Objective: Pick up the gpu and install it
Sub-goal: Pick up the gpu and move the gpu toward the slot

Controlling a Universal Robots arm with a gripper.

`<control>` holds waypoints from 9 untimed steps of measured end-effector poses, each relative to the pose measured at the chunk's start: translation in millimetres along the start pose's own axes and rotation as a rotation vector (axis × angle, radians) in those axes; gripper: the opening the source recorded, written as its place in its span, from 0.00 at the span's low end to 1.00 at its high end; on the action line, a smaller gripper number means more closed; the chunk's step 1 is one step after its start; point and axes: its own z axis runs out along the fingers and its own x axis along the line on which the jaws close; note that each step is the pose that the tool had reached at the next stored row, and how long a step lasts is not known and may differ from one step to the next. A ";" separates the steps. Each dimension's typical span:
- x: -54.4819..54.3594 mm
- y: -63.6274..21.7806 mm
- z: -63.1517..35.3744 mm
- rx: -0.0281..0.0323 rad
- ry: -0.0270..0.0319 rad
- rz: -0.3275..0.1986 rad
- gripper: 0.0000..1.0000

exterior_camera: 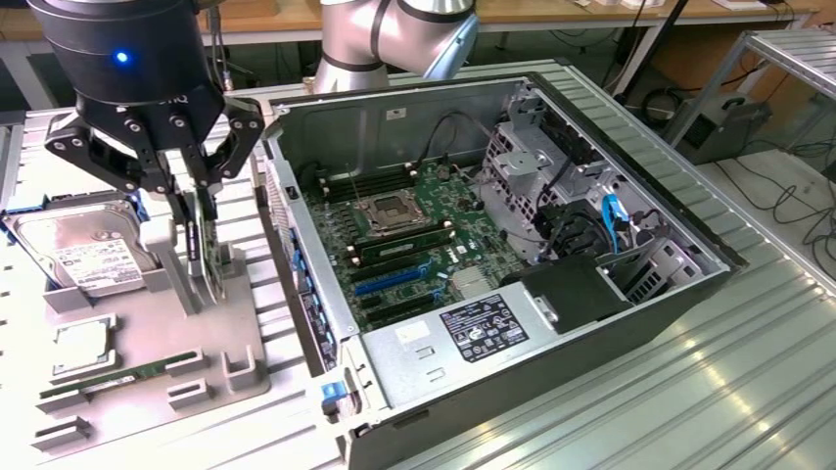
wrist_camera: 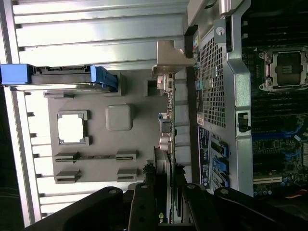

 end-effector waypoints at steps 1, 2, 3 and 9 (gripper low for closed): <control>0.0 0.0 -0.1 0.0000 0.0000 0.000 0.26; 0.0 0.0 -0.3 0.0000 0.0000 0.000 0.26; 0.0 0.0 -0.7 0.0000 0.0000 0.000 0.26; -0.1 0.0 -2.3 0.0000 -0.0001 0.000 0.26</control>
